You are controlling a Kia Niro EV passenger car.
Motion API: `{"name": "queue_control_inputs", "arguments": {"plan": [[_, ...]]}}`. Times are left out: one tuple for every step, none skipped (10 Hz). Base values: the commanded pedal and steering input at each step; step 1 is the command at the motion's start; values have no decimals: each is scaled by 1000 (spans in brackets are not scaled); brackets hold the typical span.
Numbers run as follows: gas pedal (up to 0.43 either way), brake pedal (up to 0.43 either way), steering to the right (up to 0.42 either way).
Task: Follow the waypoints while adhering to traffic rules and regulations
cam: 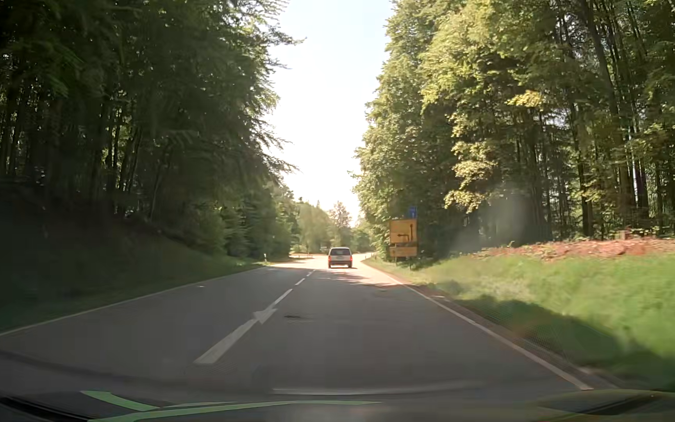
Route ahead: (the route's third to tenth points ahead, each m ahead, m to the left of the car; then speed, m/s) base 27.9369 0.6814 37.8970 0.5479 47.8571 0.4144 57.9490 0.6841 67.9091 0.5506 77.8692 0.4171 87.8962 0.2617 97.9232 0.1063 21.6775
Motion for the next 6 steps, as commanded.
{"name": "queue_control_inputs", "arguments": {"plan": [[0, 183, 1], [0, 183, 1], [0, 183, 1], [0, 183, 1], [0, 183, 2], [0, 183, 2]]}}
